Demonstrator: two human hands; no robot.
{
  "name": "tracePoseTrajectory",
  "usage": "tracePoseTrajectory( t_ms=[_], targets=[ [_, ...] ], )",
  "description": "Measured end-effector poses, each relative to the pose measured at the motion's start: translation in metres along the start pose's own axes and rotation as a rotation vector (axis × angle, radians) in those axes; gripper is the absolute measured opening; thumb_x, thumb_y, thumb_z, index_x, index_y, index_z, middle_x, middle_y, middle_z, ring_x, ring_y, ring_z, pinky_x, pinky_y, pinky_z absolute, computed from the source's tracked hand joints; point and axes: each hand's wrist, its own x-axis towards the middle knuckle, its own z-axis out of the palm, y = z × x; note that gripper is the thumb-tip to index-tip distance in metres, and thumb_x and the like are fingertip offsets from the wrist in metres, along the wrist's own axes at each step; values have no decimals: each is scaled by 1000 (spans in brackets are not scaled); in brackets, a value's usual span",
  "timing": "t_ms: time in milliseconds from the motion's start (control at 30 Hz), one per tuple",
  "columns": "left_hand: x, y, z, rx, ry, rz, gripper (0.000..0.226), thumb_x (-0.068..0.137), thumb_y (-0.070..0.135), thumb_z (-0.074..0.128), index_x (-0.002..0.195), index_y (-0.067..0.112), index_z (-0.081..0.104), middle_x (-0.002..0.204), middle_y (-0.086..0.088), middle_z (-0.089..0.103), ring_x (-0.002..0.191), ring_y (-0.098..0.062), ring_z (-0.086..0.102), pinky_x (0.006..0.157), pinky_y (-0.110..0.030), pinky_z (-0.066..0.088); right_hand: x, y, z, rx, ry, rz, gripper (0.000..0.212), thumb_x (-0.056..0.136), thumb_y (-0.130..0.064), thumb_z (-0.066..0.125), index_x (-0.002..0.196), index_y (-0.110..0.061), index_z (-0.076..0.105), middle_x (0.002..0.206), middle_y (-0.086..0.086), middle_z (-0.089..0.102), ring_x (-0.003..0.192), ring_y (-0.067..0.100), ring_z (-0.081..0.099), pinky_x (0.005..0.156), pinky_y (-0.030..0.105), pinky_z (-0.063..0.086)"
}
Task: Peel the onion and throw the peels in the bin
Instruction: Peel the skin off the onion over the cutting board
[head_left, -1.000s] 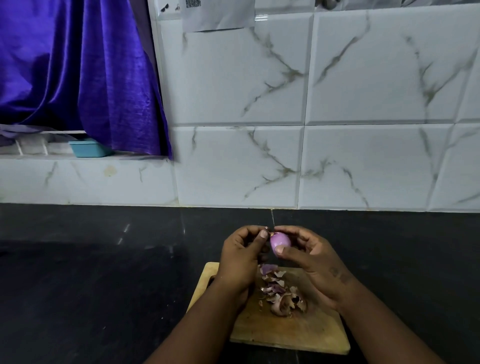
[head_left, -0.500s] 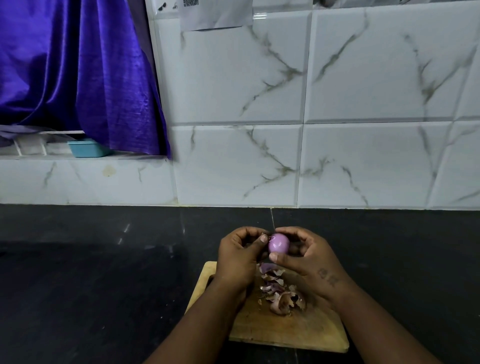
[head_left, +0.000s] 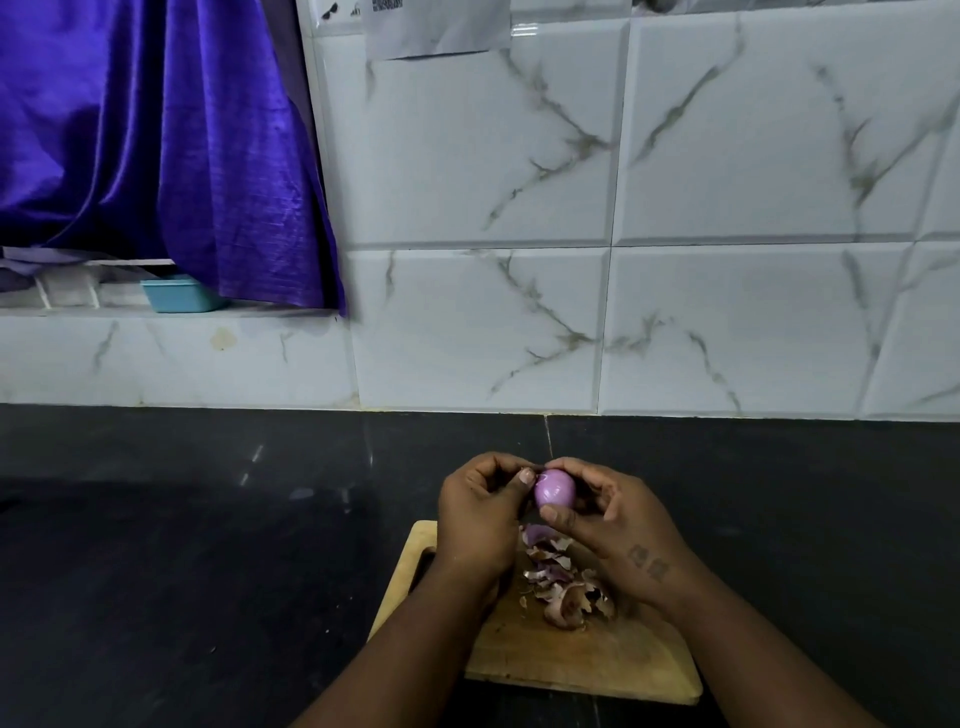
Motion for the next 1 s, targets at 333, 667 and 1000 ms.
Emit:
tracePoseTrajectory(
  t_ms=[333,667,1000],
  targets=[
    [-15,26,-1,253,23,380,43,92,-11,65,81,30,74,86,8,77,84,-8,73,70,-13,55,-1,-13,-6,150,-93,-2,42,90,-7,74,131,-13,66,120,4,74,99,8,76,75,15,58],
    [-4,12,4,51,79,165,28,98,-6,63,85,15,76,89,-10,78,93,-32,77,83,-45,66,-2,-9,4,-17,22,-36,58,85,-11,81,139,-15,60,120,-12,70,104,-13,67,79,7,52],
    [4,9,3,-271,168,-170,15,98,-1,68,89,5,78,87,-14,79,84,-27,76,67,-35,65,-6,-13,14,-348,83,-214,59,85,-17,82,139,-24,62,127,-12,67,108,-10,65,90,8,50]
  ],
)
